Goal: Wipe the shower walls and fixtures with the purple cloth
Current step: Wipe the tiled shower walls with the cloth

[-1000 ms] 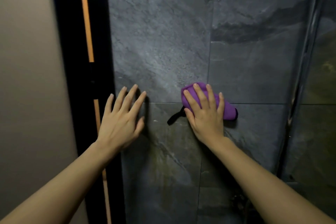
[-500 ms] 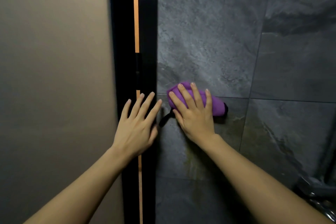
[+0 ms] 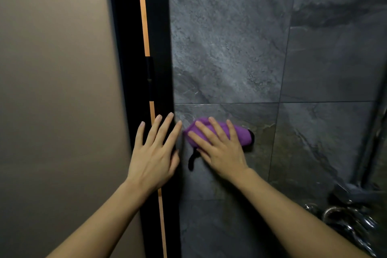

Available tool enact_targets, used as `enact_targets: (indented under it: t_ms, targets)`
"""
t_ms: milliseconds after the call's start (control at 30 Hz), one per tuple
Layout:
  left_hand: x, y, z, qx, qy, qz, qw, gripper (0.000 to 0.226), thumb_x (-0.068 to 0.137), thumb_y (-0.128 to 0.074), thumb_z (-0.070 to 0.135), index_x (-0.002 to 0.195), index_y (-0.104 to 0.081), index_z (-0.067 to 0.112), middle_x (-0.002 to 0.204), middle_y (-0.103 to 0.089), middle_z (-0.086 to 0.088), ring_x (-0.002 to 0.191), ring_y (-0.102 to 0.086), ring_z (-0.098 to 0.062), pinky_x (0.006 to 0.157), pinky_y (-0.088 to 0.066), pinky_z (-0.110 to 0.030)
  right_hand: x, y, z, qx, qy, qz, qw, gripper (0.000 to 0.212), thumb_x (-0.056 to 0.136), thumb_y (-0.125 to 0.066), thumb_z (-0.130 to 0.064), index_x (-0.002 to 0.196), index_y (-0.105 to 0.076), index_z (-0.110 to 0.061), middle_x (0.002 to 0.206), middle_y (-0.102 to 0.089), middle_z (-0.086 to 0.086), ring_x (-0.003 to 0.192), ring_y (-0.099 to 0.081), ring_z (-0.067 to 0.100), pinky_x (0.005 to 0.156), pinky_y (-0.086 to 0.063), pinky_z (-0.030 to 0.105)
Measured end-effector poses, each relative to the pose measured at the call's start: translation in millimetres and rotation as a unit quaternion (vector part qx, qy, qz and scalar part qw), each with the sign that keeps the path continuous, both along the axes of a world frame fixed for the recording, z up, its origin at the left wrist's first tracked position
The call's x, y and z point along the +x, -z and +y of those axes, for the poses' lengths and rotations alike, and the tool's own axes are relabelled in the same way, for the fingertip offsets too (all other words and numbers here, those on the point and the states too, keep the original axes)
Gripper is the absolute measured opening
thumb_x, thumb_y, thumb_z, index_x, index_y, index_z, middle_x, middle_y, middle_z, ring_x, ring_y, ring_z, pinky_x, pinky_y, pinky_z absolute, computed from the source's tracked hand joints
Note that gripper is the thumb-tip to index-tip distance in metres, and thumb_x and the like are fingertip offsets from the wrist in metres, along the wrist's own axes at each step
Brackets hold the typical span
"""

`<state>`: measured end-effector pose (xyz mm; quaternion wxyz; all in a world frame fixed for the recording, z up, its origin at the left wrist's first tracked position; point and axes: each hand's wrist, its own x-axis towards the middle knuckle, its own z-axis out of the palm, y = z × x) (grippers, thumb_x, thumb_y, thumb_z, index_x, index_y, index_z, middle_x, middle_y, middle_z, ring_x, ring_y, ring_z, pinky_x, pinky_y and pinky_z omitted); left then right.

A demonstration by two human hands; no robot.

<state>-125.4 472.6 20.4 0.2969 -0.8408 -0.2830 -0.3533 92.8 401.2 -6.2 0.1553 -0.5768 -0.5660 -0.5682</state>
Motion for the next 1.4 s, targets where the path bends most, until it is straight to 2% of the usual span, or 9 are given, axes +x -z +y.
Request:
enact_targets:
  t_ms: [133, 233, 500, 600, 867, 1033, 1200, 1300, 1400]
  targets:
    - [5, 2, -4, -0.018, 0.004, -0.002, 1.0, 0.075, 0.085, -0.05, 0.038, 0.154, -0.027, 0.021, 0.163, -0.02, -0.008, 0.149, -0.023, -0.03, 0.117, -0.02, -0.056, 11, -32, -13, 0.045, 0.021, 0.096, 0.994, 0.054, 0.096, -0.046, -0.045, 0.148, -0.036, -0.033, 0.158, -0.033, 0.001, 0.147, -0.022, 0.03, 0.115, -0.015, 0.061]
    - [8, 4, -6, -0.03, 0.009, -0.013, 0.999, 0.075, 0.085, -0.05, 0.038, 0.154, -0.028, 0.021, 0.163, -0.02, -0.008, 0.149, -0.023, -0.031, 0.117, -0.022, -0.056, 5, -36, -11, 0.058, 0.018, 0.118, 0.991, 0.054, 0.096, -0.047, -0.043, 0.148, -0.038, -0.03, 0.158, -0.031, 0.003, 0.147, -0.022, 0.032, 0.114, -0.017, 0.064]
    - [19, 14, -10, -0.045, 0.009, -0.006, 0.999, 0.075, 0.085, -0.05, 0.04, 0.154, -0.028, 0.021, 0.164, -0.017, -0.007, 0.15, -0.021, -0.03, 0.118, -0.02, -0.055, 14, 51, -23, -0.023, 0.008, 0.02, 0.999, 0.058, 0.089, -0.061, -0.04, 0.145, -0.045, -0.032, 0.155, -0.037, 0.001, 0.145, -0.03, 0.03, 0.112, -0.026, 0.061]
    - [22, 16, -11, -0.043, 0.013, -0.004, 0.999, 0.076, 0.085, -0.049, 0.04, 0.155, -0.027, 0.021, 0.164, -0.015, -0.007, 0.15, -0.02, -0.03, 0.118, -0.021, -0.055, 39, 60, -43, -0.043, 0.017, 0.002, 0.999, 0.059, 0.088, -0.063, -0.04, 0.144, -0.047, -0.031, 0.154, -0.039, 0.0, 0.144, -0.031, 0.03, 0.111, -0.027, 0.061]
    - [23, 25, -16, -0.054, 0.011, -0.003, 0.998, 0.076, 0.086, -0.047, 0.041, 0.156, -0.024, 0.021, 0.165, -0.011, -0.008, 0.151, -0.014, -0.032, 0.118, -0.02, -0.053, 32, -9, -34, 0.098, 0.02, 0.2, 0.975, 0.054, 0.096, -0.048, -0.039, 0.148, -0.037, -0.03, 0.158, -0.031, 0.002, 0.148, -0.019, 0.03, 0.117, -0.015, 0.059]
    - [26, 35, -16, -0.057, 0.001, 0.002, 0.998, 0.076, 0.085, -0.047, 0.041, 0.155, -0.025, 0.021, 0.165, -0.013, -0.008, 0.151, -0.016, -0.032, 0.118, -0.02, -0.053, 9, 26, -18, 0.025, -0.002, 0.1, 0.995, 0.057, 0.094, -0.055, -0.039, 0.148, -0.04, -0.032, 0.157, -0.034, 0.001, 0.147, -0.024, 0.03, 0.114, -0.022, 0.06]
    - [29, 45, -22, -0.066, -0.004, 0.003, 0.998, 0.077, 0.084, -0.048, 0.041, 0.155, -0.027, 0.021, 0.164, -0.014, -0.009, 0.15, -0.018, -0.032, 0.117, -0.022, -0.054, 33, 86, -38, -0.058, -0.008, 0.011, 0.998, 0.064, 0.086, -0.063, -0.036, 0.146, -0.043, -0.031, 0.156, -0.035, -0.002, 0.146, -0.028, 0.026, 0.114, -0.024, 0.058]
    - [33, 41, -26, -0.069, -0.003, -0.006, 0.998, 0.076, 0.085, -0.045, 0.042, 0.155, -0.026, 0.02, 0.164, -0.015, -0.009, 0.15, -0.017, -0.033, 0.118, -0.022, -0.053, 59, 81, -56, -0.046, 0.007, 0.022, 0.999, 0.064, 0.085, -0.065, -0.033, 0.146, -0.044, -0.031, 0.155, -0.037, -0.002, 0.145, -0.029, 0.027, 0.113, -0.024, 0.058]
    - [38, 36, -28, -0.071, 0.003, -0.011, 0.997, 0.075, 0.086, -0.044, 0.042, 0.155, -0.025, 0.021, 0.165, -0.014, -0.009, 0.151, -0.015, -0.034, 0.118, -0.021, -0.054, 76, 37, -66, 0.018, 0.007, 0.081, 0.997, 0.057, 0.091, -0.061, -0.032, 0.145, -0.042, -0.031, 0.154, -0.039, 0.001, 0.145, -0.026, 0.03, 0.114, -0.022, 0.059]
